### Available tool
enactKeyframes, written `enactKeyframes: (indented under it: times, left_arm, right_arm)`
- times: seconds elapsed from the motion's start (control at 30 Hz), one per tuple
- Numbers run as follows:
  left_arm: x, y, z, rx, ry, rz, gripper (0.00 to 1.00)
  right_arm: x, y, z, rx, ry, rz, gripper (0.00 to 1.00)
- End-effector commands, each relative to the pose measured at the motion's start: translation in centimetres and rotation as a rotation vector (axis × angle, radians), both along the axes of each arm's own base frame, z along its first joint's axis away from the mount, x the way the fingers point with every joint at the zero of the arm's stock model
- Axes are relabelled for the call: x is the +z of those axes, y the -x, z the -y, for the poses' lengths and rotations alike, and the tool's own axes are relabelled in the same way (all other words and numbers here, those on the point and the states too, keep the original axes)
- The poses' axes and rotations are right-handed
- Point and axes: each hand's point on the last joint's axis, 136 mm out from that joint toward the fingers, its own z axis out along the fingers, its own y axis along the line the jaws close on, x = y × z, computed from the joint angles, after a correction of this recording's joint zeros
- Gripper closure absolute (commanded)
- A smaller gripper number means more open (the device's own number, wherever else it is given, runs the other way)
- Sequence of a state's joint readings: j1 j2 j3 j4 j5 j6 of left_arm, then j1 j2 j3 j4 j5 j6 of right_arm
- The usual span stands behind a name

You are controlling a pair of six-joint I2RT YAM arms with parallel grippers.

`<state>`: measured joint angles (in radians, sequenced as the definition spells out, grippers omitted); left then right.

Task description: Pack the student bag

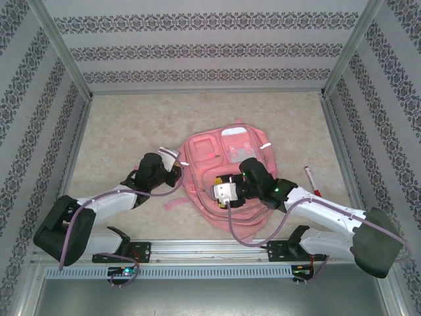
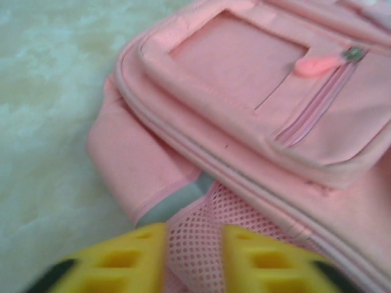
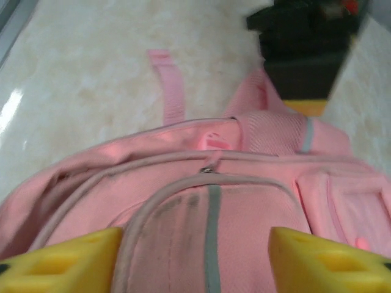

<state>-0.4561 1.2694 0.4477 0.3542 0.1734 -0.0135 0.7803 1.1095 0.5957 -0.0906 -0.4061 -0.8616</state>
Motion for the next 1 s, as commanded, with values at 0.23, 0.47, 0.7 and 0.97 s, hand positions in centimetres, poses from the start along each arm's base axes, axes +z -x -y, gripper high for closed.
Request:
enactKeyframes:
  times: [0.23, 0.47, 0.7, 0.97]
  left_arm:
    - [7.7, 7.9, 6.4, -0.698, -0.016, 0.209, 0.32]
    - [6.2, 11.8, 10.9, -0.941, -0.154, 0.237, 0.22]
    - [2.3, 12.3, 14.7, -1.013, -0.295, 0.178, 0.00]
    - [0.8, 7.7, 16.4, -0.756, -0.419, 0.098, 0.00]
  right_arm:
    - [8.8, -9.2, 12.1, -1.256, -0.669, -0.381, 0.02]
    - [4.9, -9.3, 24.3, -1.789, -0.719, -0.534, 0.02]
    - [1.5, -8.2, 29.6, -2.023, -0.646, -0.788, 0.03]
    - [0.0, -6.8, 31.5, -2.135, -0.573, -0.756, 0.02]
